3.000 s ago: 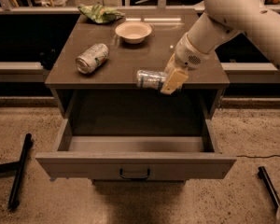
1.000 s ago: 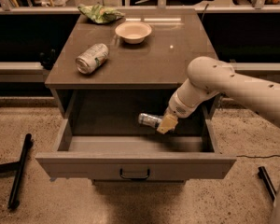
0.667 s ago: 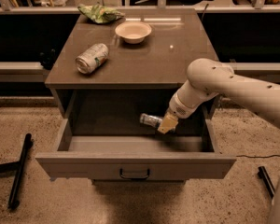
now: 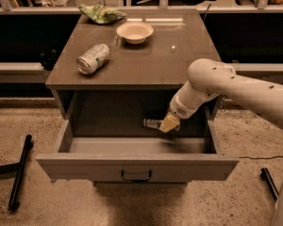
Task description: Place redbull can into top drawer
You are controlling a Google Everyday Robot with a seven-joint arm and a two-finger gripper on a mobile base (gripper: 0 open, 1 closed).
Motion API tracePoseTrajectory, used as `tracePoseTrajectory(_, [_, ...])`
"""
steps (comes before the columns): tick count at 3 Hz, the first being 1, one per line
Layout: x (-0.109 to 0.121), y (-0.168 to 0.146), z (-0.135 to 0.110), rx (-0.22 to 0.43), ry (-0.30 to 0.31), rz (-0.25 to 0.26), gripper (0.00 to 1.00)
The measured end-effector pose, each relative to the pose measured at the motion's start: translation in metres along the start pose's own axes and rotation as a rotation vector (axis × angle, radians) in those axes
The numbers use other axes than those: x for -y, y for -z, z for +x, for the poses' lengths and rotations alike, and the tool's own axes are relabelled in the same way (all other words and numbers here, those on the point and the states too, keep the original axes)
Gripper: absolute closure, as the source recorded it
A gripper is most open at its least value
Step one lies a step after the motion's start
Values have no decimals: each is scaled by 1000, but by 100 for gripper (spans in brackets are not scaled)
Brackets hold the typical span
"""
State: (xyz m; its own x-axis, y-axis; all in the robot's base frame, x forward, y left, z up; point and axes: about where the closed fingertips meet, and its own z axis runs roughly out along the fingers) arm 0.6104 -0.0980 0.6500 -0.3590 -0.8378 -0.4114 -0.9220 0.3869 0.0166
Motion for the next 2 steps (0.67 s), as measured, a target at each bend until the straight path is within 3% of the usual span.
tracePoseTrajectory(1, [-9,13,1,5,-2,11,0])
tracePoseTrajectory(2, [-30,43,10,21,-22,31,0])
